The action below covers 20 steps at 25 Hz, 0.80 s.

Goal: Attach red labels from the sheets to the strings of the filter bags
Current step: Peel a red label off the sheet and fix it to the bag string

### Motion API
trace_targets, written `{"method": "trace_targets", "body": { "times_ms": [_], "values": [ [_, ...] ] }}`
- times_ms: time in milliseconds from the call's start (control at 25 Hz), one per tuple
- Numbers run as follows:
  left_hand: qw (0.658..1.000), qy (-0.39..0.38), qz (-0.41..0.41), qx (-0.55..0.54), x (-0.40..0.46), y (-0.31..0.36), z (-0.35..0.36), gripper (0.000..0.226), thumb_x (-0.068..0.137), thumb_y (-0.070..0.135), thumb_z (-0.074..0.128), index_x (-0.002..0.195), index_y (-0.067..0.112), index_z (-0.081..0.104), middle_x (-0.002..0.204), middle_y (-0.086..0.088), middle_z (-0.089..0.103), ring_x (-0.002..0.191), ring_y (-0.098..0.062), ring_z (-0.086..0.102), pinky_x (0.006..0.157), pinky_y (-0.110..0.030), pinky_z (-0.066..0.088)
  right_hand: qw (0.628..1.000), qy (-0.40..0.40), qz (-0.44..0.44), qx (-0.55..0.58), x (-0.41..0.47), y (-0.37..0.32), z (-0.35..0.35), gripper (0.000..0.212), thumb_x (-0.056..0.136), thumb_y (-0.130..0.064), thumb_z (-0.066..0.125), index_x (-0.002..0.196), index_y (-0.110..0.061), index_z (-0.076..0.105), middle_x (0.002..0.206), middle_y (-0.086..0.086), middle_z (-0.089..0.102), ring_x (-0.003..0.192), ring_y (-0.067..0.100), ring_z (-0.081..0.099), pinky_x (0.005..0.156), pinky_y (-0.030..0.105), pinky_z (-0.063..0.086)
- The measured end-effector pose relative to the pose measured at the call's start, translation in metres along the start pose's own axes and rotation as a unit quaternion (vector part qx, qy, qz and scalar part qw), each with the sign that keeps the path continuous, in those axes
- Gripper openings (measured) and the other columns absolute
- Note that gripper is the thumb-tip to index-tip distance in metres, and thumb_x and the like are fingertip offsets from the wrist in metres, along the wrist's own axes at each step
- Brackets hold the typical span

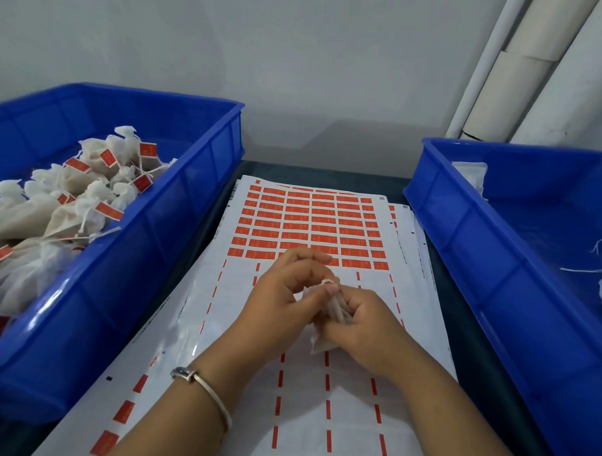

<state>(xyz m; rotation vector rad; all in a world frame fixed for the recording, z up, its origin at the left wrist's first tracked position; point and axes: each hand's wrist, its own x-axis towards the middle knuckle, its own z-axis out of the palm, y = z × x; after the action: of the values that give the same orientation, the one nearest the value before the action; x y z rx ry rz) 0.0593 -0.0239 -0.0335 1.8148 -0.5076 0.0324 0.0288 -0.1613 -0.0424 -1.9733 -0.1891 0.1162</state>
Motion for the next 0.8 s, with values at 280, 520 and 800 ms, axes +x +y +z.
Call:
{"method": "trace_targets", "body": {
  "times_ms": [280,520,800],
  "values": [
    [0.998,-0.002,-0.058,-0.022,-0.001,-0.003,0.002,0.015,0.093,0.022,0.05,0.081,0.029,0.054,0.076,0.014,0.058,0.075,0.003,0.058,0.056,-0.008,0.044,1.0,-0.007,-0.013,0.024,0.001,0.004,0.001,0.015,0.085,-0.02,0.067,0.085,-0.035,0.063,0.084,-0.011,0.066,0.081,0.007,0.065,0.065,0.016,0.055],
    [0.998,-0.014,-0.064,-0.002,0.0,-0.005,0.004,0.015,0.096,0.028,0.043,0.082,0.031,0.048,0.073,0.027,0.056,0.074,0.009,0.054,0.055,-0.006,0.041,0.999,0.018,-0.024,0.028,0.0,0.005,0.006,0.018,0.086,-0.017,0.067,0.082,-0.034,0.061,0.084,-0.013,0.064,0.084,0.008,0.062,0.065,0.015,0.055],
    [0.997,0.043,-0.056,-0.007,-0.001,-0.004,0.008,0.018,0.097,0.026,0.044,0.08,0.032,0.047,0.073,0.027,0.056,0.071,0.008,0.055,0.053,-0.007,0.042,0.997,0.037,-0.034,0.06,-0.002,-0.001,0.012,0.014,0.089,-0.016,0.061,0.084,-0.028,0.064,0.08,-0.009,0.066,0.08,0.012,0.064,0.066,0.021,0.057]
  ]
}}
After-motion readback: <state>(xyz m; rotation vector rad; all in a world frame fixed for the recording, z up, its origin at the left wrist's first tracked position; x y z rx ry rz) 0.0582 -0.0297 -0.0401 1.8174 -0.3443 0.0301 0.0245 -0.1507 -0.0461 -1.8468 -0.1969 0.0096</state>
